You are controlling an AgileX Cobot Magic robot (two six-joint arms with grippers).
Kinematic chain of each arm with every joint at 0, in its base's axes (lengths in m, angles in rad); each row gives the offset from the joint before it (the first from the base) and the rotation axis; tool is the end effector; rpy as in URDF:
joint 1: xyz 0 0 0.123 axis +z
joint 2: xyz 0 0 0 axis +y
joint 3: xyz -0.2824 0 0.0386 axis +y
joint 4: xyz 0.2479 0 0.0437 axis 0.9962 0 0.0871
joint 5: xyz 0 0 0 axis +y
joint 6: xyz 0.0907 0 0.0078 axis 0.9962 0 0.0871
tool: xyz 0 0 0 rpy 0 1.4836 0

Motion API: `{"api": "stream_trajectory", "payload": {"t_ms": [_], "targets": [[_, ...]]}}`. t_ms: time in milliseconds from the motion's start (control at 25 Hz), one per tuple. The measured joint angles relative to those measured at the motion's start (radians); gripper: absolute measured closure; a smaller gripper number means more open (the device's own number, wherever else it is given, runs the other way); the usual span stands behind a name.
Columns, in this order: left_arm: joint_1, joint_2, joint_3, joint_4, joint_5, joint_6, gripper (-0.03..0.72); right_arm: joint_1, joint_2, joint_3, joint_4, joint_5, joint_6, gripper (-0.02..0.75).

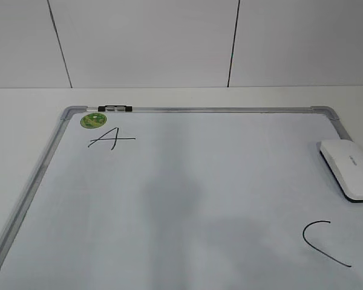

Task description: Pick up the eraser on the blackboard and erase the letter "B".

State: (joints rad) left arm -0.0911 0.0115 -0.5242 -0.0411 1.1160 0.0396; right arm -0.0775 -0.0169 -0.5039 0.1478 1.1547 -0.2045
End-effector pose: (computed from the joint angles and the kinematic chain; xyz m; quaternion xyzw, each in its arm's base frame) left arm -0.0085 -0.0026 0.2795 0.0579 0.8620 -0.0334 0.5024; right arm -0.0116 0.0132 0.2714 -0.0622 0.8672 0.0041 0.4941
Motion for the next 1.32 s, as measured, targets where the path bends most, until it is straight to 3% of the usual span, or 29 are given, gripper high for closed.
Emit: {"api": "stream_trajectory", "payload": {"t_ms": [240,1320], "targets": [[0.062,0.000,0.002,-0.002,0.000,0.000,0.439,0.000,0.000,0.000,-0.015,0.000,0.000,0.152],[0.062,0.000,0.002,-0.002,0.000,0.000,0.445,0.000,0.000,0.000,-0.015,0.000,0.000,0.153]]}}
